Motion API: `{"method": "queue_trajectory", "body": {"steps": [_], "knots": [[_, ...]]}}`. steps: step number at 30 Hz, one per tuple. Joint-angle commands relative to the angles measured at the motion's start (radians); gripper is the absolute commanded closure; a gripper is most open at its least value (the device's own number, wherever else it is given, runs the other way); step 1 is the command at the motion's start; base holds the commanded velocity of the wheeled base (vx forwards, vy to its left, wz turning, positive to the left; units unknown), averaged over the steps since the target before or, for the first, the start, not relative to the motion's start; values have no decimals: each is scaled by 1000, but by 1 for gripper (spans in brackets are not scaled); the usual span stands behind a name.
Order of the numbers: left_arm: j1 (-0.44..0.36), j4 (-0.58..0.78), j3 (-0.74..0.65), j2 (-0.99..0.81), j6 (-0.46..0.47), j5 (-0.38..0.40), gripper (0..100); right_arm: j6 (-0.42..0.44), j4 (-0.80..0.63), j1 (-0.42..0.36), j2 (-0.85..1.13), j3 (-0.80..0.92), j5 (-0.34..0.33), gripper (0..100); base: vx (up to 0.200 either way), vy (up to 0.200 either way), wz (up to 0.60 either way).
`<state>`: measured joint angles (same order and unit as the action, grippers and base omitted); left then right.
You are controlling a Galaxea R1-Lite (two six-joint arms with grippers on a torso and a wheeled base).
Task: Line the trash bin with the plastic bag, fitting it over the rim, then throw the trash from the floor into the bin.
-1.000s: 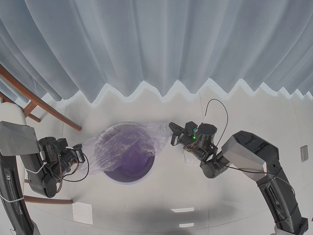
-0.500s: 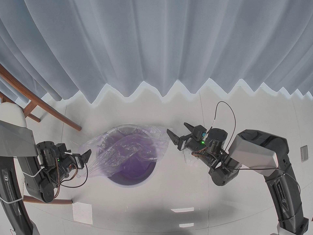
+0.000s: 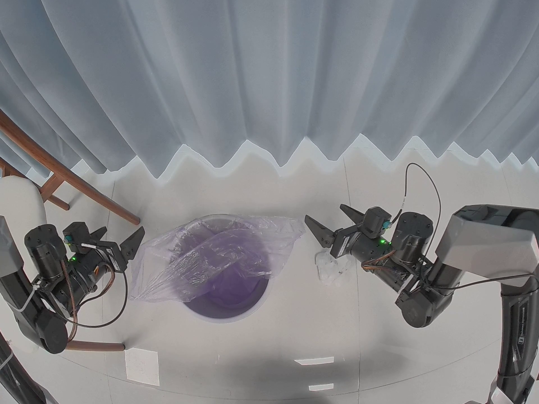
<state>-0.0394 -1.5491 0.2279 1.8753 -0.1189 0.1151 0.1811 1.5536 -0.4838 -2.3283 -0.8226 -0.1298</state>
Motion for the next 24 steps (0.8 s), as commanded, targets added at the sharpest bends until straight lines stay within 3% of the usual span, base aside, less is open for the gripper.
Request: {"method": "queue_trajectory", "body": {"steps": [1,7,13,18,20,24], "knots": [[-71,0,-7,-196,-4,35,0,15,8,-15,207,155,1,0,0,0,0],[-113,0,74,-308,-5,37,0,14,-4,-50,326,299,2,0,0,0,0],[-114,60,102,-429,-2,60,0,23,-115,-102,385,250,1,0,0,0,0],[-113,334,189,-650,-36,84,0,43,-319,-134,405,143,7,0,0,0,0],[-114,432,234,-708,-74,84,0,63,-464,-134,392,23,44,0,0,0,0],[-114,566,257,-765,-93,84,0,140,-627,-156,366,-139,85,0,0,0,0]]}}
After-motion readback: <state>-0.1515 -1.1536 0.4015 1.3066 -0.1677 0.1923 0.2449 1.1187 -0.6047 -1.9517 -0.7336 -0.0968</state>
